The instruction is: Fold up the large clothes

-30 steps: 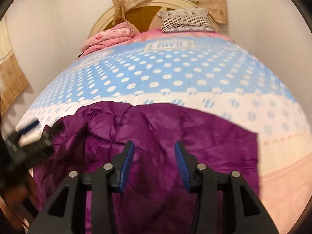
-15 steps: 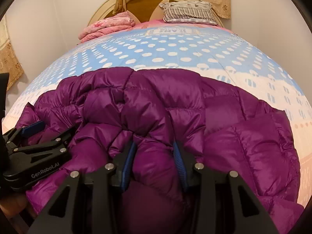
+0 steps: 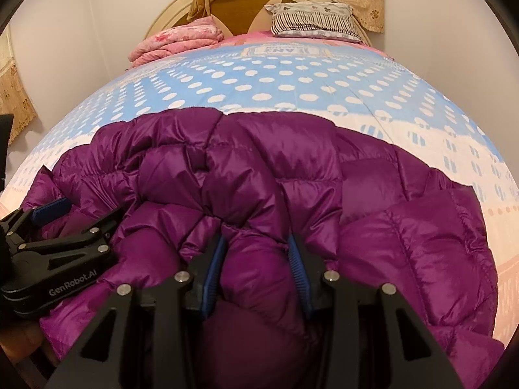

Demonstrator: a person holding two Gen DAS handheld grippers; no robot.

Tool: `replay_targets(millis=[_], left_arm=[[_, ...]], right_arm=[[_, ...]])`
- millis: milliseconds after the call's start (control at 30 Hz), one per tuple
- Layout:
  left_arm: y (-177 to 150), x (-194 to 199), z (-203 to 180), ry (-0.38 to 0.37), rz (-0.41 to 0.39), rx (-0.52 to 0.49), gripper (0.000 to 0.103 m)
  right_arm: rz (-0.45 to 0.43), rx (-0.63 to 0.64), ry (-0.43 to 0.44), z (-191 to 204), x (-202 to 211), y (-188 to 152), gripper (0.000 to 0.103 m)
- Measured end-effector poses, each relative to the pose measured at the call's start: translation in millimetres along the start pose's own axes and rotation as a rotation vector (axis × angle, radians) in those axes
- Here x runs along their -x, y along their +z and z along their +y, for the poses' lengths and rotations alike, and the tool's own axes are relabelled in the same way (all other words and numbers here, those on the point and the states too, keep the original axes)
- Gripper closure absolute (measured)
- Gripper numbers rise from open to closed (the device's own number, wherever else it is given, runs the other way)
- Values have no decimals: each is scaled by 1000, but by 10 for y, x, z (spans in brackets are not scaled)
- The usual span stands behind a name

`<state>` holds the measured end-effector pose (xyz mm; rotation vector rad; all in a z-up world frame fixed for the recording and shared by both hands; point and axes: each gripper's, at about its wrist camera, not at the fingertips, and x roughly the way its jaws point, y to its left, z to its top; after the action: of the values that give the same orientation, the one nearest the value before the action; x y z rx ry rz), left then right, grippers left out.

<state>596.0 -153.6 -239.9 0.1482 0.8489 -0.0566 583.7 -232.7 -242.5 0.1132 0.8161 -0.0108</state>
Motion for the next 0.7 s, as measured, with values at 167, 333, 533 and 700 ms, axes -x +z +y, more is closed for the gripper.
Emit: replay_targets(millis=[167, 333, 533, 700], left_arm=[[3, -7, 4, 3, 2, -2, 11], [0, -7, 8, 9, 1, -5, 11], [-4, -18, 27, 12, -1, -5, 10], [24, -29, 48, 12, 14, -5, 10]], right_arm=[[3, 9, -13, 8, -16, 5, 59], [5, 14, -22, 29, -17, 4, 59], [7, 20, -30, 21, -26, 6, 59], [20, 42, -52, 47, -45, 23, 58]])
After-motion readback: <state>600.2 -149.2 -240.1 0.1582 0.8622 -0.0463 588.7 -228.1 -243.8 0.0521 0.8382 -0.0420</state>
